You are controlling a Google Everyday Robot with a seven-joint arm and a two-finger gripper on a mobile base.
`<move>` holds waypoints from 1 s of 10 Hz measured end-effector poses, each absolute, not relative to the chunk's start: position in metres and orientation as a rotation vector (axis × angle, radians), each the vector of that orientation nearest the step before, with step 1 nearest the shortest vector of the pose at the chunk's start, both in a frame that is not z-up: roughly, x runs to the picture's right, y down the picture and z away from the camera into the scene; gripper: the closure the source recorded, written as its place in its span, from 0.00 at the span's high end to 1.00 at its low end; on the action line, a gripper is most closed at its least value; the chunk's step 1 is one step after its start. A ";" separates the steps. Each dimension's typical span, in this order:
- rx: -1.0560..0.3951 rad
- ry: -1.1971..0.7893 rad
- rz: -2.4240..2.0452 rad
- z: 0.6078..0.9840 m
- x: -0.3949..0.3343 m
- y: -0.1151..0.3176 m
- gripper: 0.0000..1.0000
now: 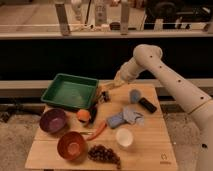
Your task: Place banana in table surface
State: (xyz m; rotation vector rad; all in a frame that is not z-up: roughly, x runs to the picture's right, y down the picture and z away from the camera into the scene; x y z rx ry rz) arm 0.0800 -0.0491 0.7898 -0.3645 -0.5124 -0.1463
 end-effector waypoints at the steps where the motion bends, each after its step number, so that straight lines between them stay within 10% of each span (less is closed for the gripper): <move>1: -0.362 -0.515 -0.148 0.789 0.080 -0.049 0.01; 10: -0.528 -0.674 -0.388 0.853 0.069 0.006 0.01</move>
